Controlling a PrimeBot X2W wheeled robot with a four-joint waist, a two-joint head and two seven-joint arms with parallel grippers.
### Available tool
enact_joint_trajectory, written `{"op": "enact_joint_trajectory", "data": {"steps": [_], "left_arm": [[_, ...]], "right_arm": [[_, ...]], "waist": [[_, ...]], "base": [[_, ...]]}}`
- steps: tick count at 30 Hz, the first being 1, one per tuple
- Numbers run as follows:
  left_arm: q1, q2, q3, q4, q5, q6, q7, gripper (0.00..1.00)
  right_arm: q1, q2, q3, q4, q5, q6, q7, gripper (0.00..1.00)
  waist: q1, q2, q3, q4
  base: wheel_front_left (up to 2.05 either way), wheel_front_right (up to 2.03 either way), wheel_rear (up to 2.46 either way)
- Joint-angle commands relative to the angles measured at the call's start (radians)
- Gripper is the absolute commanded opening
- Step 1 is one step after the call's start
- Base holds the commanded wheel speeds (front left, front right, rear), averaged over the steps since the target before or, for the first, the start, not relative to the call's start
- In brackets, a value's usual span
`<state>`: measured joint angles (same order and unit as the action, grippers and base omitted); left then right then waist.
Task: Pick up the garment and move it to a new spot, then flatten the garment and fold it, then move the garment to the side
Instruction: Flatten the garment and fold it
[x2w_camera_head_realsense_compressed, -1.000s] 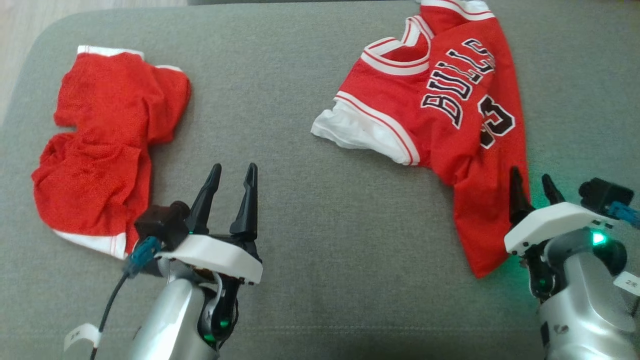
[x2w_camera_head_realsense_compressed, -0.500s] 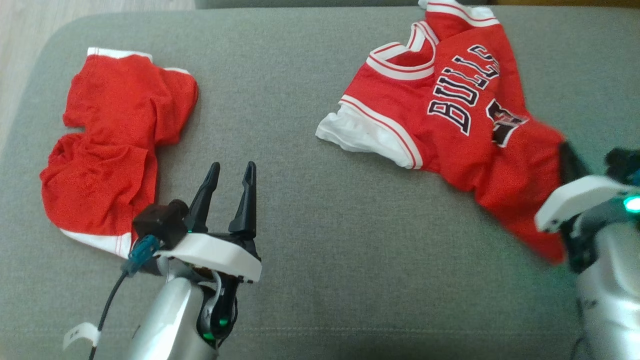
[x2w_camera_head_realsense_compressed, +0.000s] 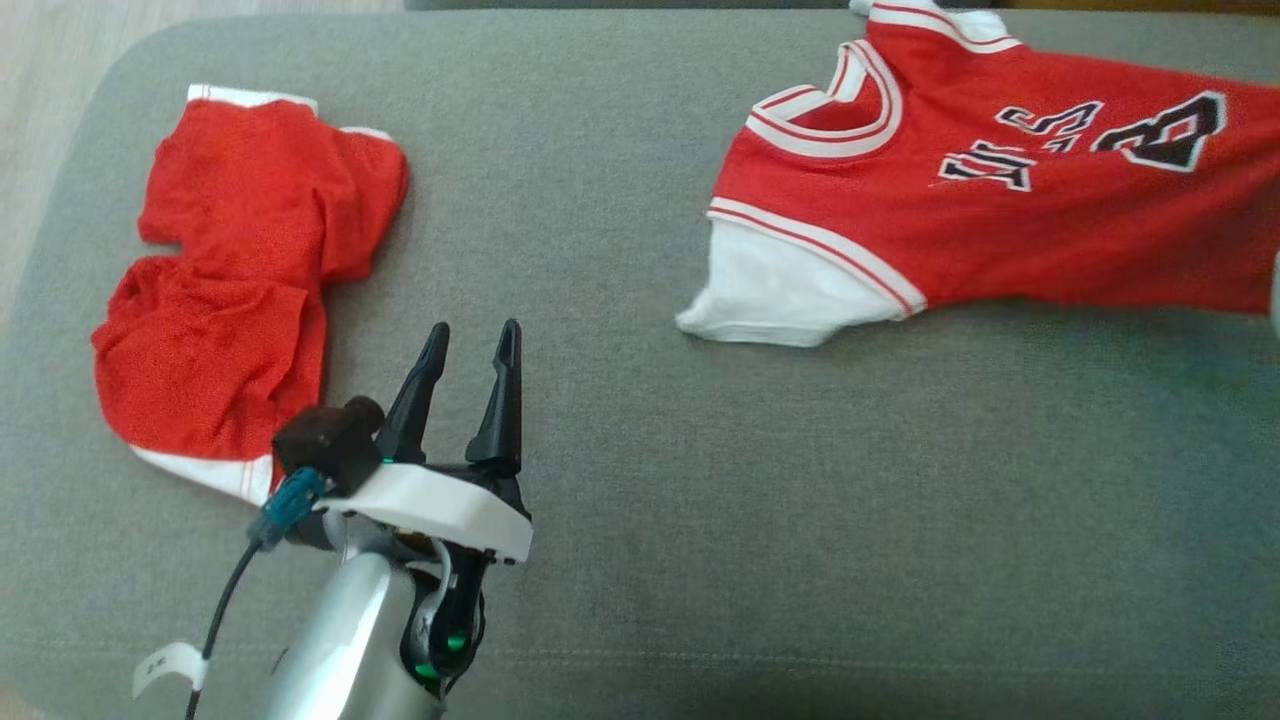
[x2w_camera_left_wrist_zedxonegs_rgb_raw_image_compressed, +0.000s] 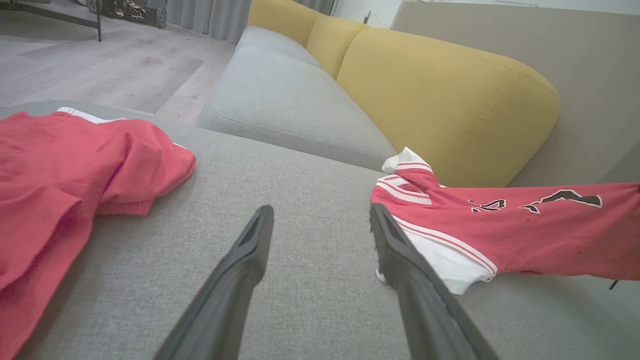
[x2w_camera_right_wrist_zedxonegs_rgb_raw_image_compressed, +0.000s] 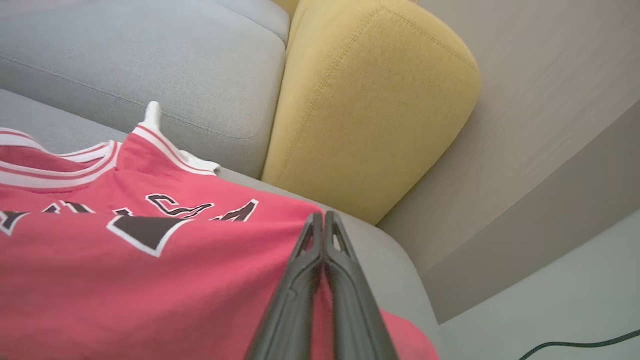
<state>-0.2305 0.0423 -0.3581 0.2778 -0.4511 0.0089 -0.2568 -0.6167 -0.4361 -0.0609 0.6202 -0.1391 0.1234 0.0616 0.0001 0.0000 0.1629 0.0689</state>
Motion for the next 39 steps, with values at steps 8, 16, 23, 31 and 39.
{"op": "enact_joint_trajectory", "data": {"steps": [8,16,23,31,39], "left_arm": [[-0.065,0.008,0.029,-0.035,-0.002,-0.005,-0.005,1.00],[-0.079,0.008,0.034,-0.030,0.016,-0.015,-0.005,1.00],[-0.104,0.008,0.034,-0.030,0.033,-0.027,-0.005,1.00],[-0.130,0.008,0.029,-0.030,0.046,-0.037,-0.005,1.00],[-0.139,0.008,0.040,-0.020,0.058,-0.045,-0.005,1.00]], "right_arm": [[-0.078,-0.050,-0.009,0.000,-0.050,0.007,0.009,0.00],[-0.127,-0.001,-0.029,0.115,-0.035,0.007,-0.010,0.00],[-0.212,-0.011,-0.097,0.238,-0.062,0.007,-0.020,0.00],[-0.272,-0.026,-0.188,0.349,-0.095,0.007,-0.032,0.00],[-0.301,-0.022,-0.308,0.415,-0.156,0.007,-0.081,1.00]], "waist": [[-0.0001,0.0000,0.045,0.028],[-0.0001,0.0000,0.072,0.029],[-0.0001,0.0000,0.120,0.044],[-0.0001,0.0000,0.181,0.074],[-0.0001,0.0000,0.186,0.088]], "base": [[0.00,0.00,0.00],[0.00,0.00,0.00],[0.00,0.00,0.00],[0.00,0.00,0.00],[0.00,0.00,0.00]]}}
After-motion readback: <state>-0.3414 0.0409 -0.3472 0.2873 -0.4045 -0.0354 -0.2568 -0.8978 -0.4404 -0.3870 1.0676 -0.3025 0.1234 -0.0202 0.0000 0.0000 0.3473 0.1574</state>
